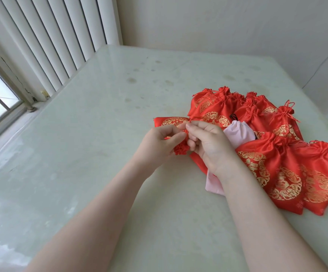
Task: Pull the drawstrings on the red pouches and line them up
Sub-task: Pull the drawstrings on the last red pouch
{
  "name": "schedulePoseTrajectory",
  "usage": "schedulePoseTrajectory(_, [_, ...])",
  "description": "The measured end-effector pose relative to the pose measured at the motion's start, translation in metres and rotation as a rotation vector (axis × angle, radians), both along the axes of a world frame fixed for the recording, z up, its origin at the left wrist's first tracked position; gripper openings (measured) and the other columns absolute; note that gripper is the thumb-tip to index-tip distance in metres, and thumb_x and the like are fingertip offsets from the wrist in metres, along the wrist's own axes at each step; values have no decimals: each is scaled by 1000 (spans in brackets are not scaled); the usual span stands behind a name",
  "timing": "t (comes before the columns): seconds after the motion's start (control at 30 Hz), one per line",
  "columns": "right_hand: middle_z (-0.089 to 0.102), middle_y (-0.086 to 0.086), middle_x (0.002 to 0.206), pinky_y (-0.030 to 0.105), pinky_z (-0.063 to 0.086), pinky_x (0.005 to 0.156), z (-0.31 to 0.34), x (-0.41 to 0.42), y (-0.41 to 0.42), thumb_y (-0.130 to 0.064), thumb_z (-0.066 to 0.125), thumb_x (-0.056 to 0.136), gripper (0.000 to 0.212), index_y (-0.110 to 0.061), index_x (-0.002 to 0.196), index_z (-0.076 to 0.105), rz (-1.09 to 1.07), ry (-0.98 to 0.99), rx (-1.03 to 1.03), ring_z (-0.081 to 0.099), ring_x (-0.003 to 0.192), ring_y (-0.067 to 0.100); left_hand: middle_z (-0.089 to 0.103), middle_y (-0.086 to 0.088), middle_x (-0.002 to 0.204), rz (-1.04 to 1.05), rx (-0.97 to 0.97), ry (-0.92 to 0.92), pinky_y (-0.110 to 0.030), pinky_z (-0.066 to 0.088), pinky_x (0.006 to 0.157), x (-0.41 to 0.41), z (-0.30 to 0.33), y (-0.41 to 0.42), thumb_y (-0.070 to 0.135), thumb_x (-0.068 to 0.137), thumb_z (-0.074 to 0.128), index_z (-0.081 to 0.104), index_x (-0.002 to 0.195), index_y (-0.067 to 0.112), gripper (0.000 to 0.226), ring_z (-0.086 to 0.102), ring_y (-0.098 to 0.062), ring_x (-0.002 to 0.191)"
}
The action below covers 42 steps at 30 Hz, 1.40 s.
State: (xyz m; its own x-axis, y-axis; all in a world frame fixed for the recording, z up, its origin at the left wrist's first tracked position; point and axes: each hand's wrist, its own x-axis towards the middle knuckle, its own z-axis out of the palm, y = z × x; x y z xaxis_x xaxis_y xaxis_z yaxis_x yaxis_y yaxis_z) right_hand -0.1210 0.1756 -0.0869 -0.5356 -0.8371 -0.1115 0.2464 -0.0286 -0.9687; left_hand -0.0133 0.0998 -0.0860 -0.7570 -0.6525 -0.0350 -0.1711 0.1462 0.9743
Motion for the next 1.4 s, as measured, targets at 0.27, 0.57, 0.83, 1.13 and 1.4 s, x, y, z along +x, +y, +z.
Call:
schedulePoseTrajectory(0.27, [33,-13,39,22,22,41,-3,3,-7,13,33,83,44,-21,95,59,-173,91,58,27,37,7,51,6,63,53,439,105,-16,33,50,-1,2,-5,8,94,41,50,73,14,23,37,-7,47])
schedulePoseTrajectory(0.57, [59,-4,53,14,23,36,-1,1,-3,-3,49,92,19,-18,87,59,-219,-181,71,34,38,3,53,3,73,94,652,300,-13,16,33,0,2,-20,11,94,39,50,72,13,25,24,-4,36])
schedulePoseTrajectory(0.83, [66,-2,71,12,29,42,7,0,0,-2,51,90,23,-20,85,63,-296,-142,-85,39,51,3,48,9,51,-14,422,89,-12,19,33,0,2,-12,14,96,45,48,69,13,28,24,-3,33])
schedulePoseTrajectory(1.13, [69,-9,65,8,44,68,8,10,-2,7,54,86,23,-13,82,63,-151,283,-209,64,69,-3,48,11,45,-28,-108,-156,-15,29,44,-1,-2,-2,4,83,46,50,56,20,32,35,-2,39])
schedulePoseTrajectory(1.4, [70,-10,82,12,43,66,4,8,-3,3,44,93,43,-33,115,49,-106,444,-177,56,66,1,44,12,41,-96,-125,-129,-15,29,44,1,-3,-5,15,91,54,48,57,14,35,34,-3,39])
